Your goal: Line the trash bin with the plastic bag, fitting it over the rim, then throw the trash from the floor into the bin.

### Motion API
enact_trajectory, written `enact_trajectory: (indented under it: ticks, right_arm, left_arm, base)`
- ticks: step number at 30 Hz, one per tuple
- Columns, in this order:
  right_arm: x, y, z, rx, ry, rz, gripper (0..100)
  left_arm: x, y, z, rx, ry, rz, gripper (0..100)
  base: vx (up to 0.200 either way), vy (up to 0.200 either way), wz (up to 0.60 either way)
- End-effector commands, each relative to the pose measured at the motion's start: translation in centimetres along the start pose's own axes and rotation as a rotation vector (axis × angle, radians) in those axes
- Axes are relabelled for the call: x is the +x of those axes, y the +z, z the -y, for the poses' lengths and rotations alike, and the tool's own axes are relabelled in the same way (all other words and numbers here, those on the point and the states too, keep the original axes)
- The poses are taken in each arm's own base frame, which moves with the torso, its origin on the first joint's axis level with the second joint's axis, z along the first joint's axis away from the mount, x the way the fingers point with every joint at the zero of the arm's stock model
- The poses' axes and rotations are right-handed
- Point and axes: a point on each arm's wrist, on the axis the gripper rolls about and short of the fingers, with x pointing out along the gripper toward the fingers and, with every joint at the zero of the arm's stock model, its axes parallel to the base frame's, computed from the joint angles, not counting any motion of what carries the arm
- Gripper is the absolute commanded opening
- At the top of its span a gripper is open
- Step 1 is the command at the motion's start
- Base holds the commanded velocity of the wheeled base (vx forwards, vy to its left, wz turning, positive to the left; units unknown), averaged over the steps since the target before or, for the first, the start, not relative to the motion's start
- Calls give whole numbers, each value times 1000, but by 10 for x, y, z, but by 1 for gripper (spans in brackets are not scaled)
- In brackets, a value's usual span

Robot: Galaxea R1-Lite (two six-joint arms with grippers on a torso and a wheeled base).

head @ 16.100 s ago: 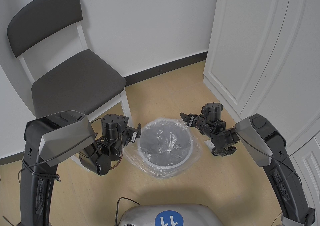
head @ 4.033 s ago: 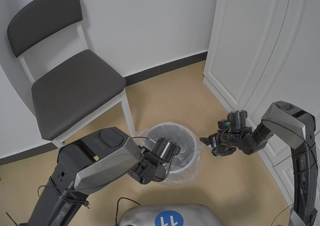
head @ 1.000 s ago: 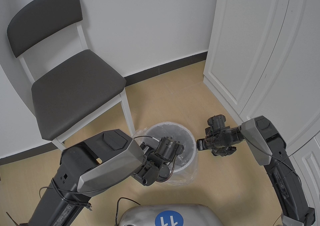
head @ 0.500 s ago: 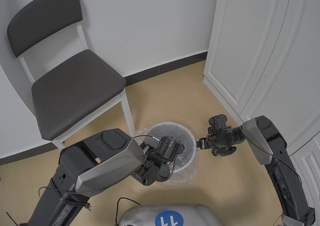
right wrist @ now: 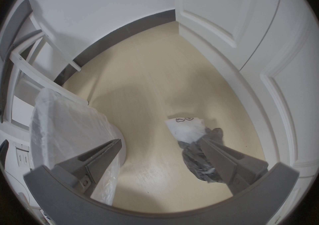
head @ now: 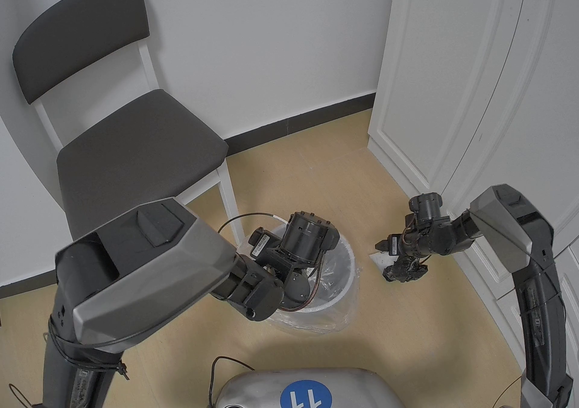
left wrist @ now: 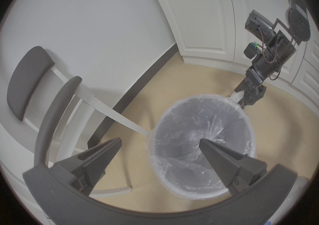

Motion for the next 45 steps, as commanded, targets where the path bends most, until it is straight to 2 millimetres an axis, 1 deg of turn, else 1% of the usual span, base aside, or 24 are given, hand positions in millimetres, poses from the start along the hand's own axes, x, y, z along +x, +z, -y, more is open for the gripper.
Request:
enact_trajectory:
  ticks: [1,2,3,5,6,7,8,9,10,13,15,17,19,20,22,23,26,30,32,33,38,41,44,45]
  right_arm:
    - [-101,20,0,4,18,185,100]
    - [-101,20,0,4,18,185,100]
    - [-126,9,-2,-8,27,223,100]
    - [-148,-2,-3,-18,34,268,100]
    - [-150,-4,-3,-19,36,272,100]
    - [-170,-13,-7,-28,50,323,100]
    - [-178,-18,-9,-31,59,340,100]
    - [-191,-26,-13,-42,71,363,100]
    - [-195,-29,-14,-45,71,370,100]
    - [-219,-44,-17,-81,64,402,100]
    - [-231,-44,-17,-76,42,426,100]
    - [-237,-42,-19,-62,15,444,100]
    - [-237,-43,-19,-43,-35,447,100]
    - [-237,-43,-19,-42,-39,448,100]
    - [-238,-45,-16,-28,-138,449,100]
    - [-238,-46,-16,-28,-146,448,100]
    - [-246,-44,-16,-34,-192,465,100]
    - [-260,-61,-8,-90,-252,362,100]
    - [-265,-65,-7,-93,-262,340,100]
    - [-274,-74,-4,-94,-278,299,100]
    - [-290,-92,4,-71,-287,271,100]
    - [-295,-99,7,-50,-305,267,100]
    - [-310,-100,7,-13,-291,320,100]
    - [-312,-100,6,-8,-288,323,100]
  left_arm:
    - [-42,10,-30,-64,-5,47,100]
    - [-42,10,-30,-64,-5,47,100]
    - [-57,7,-37,-114,-16,76,100]
    - [-71,3,-45,-154,-25,107,100]
    - [-72,1,-46,-159,-29,110,100]
    - [-84,-4,-55,-185,-50,143,100]
    - [-90,-5,-60,-198,-59,163,100]
    - [-101,-8,-69,-225,-67,200,100]
    - [-103,-9,-71,-230,-69,206,100]
    - [-125,-18,-88,-271,-71,264,100]
    - [-137,-24,-98,-292,-75,288,100]
    - [-145,-29,-106,-302,-71,296,100]
    - [-151,-34,-112,-319,-68,296,100]
    - [-151,-35,-113,-321,-67,294,100]
    - [-157,-35,-123,-398,-61,307,100]
    - [-157,-35,-124,-404,-59,307,100]
    - [-159,-33,-139,-476,-26,322,100]
    - [-170,-39,-161,-530,12,339,100]
    - [-174,-42,-165,-535,15,340,100]
    - [-183,-52,-171,-533,21,331,100]
    - [-194,-72,-182,-538,43,308,100]
    - [-197,-76,-183,-560,39,308,100]
    - [-198,-77,-184,-574,39,308,100]
    - [-198,-77,-184,-580,38,307,100]
  base:
    - [0,0,0]
    - [0,0,0]
    - [0,0,0]
    - [0,0,0]
    - [0,0,0]
    - [0,0,0]
    - [0,0,0]
    - [0,0,0]
    - [0,0,0]
    - [0,0,0]
    - [0,0,0]
    - [0,0,0]
    - [0,0,0]
    - [0,0,0]
    - [0,0,0]
    - [0,0,0]
    - [0,0,0]
    - [0,0,0]
    - [0,0,0]
    - [0,0,0]
    - [0,0,0]
    - [0,0,0]
    - [0,0,0]
    - [0,0,0]
